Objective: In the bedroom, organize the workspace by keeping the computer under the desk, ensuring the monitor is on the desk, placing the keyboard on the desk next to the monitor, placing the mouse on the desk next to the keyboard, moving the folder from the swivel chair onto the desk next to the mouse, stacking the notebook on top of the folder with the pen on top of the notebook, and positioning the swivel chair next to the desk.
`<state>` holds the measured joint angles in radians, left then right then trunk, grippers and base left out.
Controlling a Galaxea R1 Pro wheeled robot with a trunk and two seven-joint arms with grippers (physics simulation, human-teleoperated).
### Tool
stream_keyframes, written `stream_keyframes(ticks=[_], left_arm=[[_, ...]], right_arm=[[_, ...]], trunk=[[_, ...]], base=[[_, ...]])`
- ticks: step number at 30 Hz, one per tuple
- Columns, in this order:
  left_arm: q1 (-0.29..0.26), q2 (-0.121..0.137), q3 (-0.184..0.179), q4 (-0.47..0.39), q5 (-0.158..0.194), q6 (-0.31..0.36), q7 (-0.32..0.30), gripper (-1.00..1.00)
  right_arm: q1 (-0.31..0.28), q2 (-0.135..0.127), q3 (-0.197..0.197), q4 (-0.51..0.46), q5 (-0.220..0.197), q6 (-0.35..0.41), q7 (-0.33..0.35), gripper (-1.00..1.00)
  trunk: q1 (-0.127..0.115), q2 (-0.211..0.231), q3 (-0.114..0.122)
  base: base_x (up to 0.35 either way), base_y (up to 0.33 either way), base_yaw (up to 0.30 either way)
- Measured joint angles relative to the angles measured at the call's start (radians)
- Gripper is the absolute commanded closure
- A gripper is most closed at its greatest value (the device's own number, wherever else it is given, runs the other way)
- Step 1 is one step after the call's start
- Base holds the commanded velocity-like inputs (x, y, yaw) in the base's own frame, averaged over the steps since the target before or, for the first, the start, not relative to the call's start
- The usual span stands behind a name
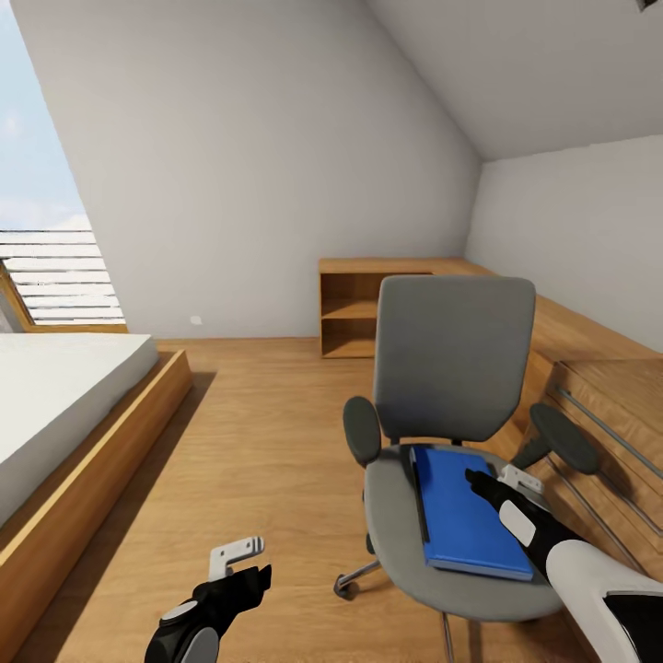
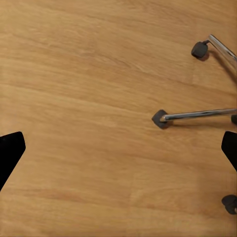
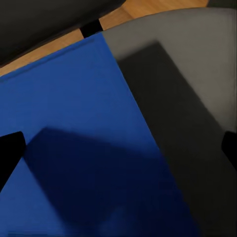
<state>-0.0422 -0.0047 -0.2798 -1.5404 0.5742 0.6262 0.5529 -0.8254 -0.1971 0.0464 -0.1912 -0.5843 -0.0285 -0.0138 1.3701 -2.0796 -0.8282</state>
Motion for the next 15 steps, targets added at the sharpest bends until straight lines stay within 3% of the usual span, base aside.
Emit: stream_keyframes(ticks=[8,15], left_arm=[[0.000,-0.001,-0.003,0.000,-0.004,-0.001,0.001,-1.00],[0.000,-0.001,-0.003,0.000,-0.004,-0.001,0.002,-1.00]], right_arm=[[0.000,0.000,-0.010,-0.002,-0.001,0.000,0.000,-1.00],[0.000,0.000,-0.010,-0.002,-0.001,0.000,0.001,-1.00]], trunk=[[0.000,0.000,0.000],[0.000,0.000,0.000]], base=[[-0.225,0.000,0.000],[-0.068,0.000,0.000]])
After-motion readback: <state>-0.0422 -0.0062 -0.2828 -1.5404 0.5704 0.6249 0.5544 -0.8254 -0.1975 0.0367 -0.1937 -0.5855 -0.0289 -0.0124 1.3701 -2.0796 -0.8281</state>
